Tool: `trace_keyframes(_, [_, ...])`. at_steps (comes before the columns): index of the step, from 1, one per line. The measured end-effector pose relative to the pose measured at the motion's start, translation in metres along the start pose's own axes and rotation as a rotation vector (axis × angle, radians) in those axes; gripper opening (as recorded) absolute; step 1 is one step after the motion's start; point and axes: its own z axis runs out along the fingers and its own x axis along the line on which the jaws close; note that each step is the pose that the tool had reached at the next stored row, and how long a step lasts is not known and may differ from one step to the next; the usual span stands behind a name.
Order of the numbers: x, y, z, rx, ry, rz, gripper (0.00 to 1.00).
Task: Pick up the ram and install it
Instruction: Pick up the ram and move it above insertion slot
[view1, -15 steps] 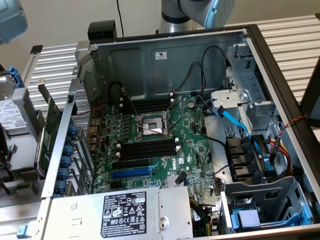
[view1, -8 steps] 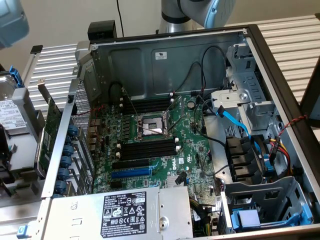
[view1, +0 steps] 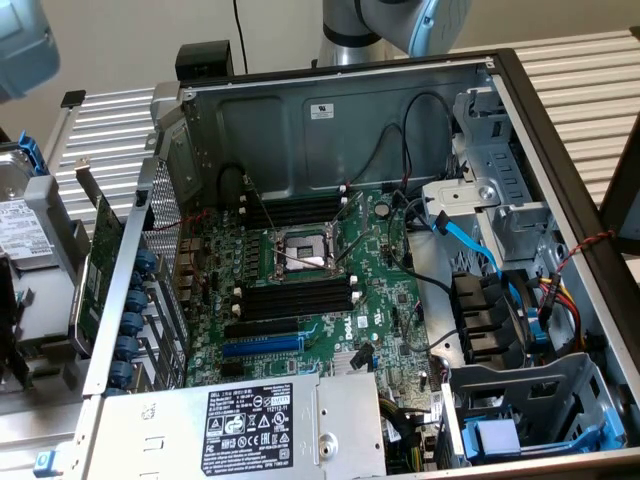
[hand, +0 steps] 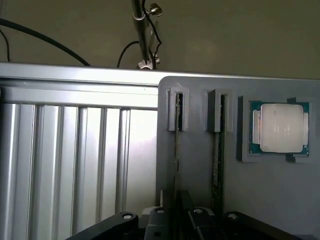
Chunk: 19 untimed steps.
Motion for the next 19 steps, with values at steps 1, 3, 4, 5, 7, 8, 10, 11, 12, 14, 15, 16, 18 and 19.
trace_keyframes(1, [0.000,0.0000,0.0001,0.0000,-0.0002,0.000,0.16])
trace_keyframes(3, [0.000,0.0000,0.0000,-0.0001,0.0000,0.000,0.12])
trace_keyframes(4, [0.000,0.0000,-0.0002,-0.0001,-0.0001,0.000,0.12])
trace_keyframes(5, [0.000,0.0000,-0.0016,-0.0003,-0.0003,0.000,0.12])
trace_keyframes(7, [0.000,0.0002,-0.0092,-0.0010,-0.0001,0.000,0.12])
trace_keyframes(8, [0.000,0.0004,-0.0138,-0.0009,-0.0002,0.000,0.12])
trace_keyframes(10, [0.000,0.0006,-0.0228,-0.0009,-0.0001,0.001,0.12])
trace_keyframes(11, [0.000,0.0008,-0.0273,-0.0010,0.0000,0.001,0.12])
trace_keyframes(12, [0.000,0.0009,-0.0318,-0.0009,-0.0001,0.000,0.12])
trace_keyframes(14, [0.000,0.0012,-0.0409,-0.0010,-0.0001,0.001,0.12])
trace_keyframes(15, [0.000,0.0013,-0.0455,-0.0007,-0.0002,0.000,0.12])
trace_keyframes(16, [0.000,0.0014,-0.0501,-0.0009,-0.0001,0.000,0.12])
trace_keyframes(18, [0.001,0.0014,-0.0592,-0.0008,-0.0001,0.000,0.12])
trace_keyframes(19, [0.001,0.0012,-0.0638,-0.0009,-0.0001,0.000,0.12])
